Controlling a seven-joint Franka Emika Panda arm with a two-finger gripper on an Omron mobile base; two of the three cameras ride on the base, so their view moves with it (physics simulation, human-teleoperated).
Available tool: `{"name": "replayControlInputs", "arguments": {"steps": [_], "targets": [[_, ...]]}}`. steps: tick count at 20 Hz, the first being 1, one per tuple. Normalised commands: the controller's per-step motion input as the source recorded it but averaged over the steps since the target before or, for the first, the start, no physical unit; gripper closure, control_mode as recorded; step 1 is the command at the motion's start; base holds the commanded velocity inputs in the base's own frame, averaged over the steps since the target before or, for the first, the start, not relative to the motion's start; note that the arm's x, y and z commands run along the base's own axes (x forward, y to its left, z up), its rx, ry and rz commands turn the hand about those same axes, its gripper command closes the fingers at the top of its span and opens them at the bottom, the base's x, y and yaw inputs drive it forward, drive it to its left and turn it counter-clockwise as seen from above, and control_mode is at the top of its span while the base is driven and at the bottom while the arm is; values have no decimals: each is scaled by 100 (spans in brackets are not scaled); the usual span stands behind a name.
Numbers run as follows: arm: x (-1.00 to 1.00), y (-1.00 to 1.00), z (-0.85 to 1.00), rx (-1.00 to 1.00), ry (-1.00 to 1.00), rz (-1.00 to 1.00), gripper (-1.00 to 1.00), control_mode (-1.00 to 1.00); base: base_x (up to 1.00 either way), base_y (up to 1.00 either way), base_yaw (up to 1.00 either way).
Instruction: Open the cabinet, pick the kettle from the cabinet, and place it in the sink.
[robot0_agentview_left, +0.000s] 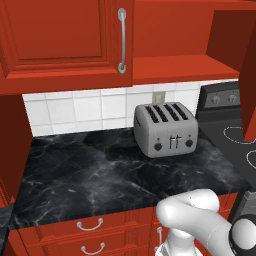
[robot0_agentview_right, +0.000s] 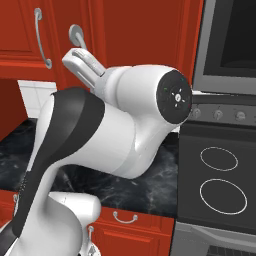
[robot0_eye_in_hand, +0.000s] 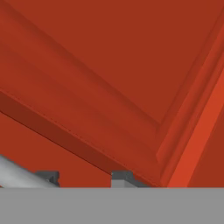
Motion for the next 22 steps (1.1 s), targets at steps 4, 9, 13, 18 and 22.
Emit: {"name": "replayControlInputs", "arguments": {"steps": [4, 9, 13, 18, 22], "targets": [[6, -1, -44, -10, -2, 0, -100, -100, 0, 0, 0], [9, 0, -47, -18, -11, 0, -100, -100, 0, 0, 0], [9, -2, -43, -19, -16, 0, -100, -100, 0, 0, 0], [-8, -17, -14, -8, -17, 0, -100, -100, 0, 0, 0], [-35, -8, 1, -1, -3, 0, -100, -100, 0, 0, 0]]}}
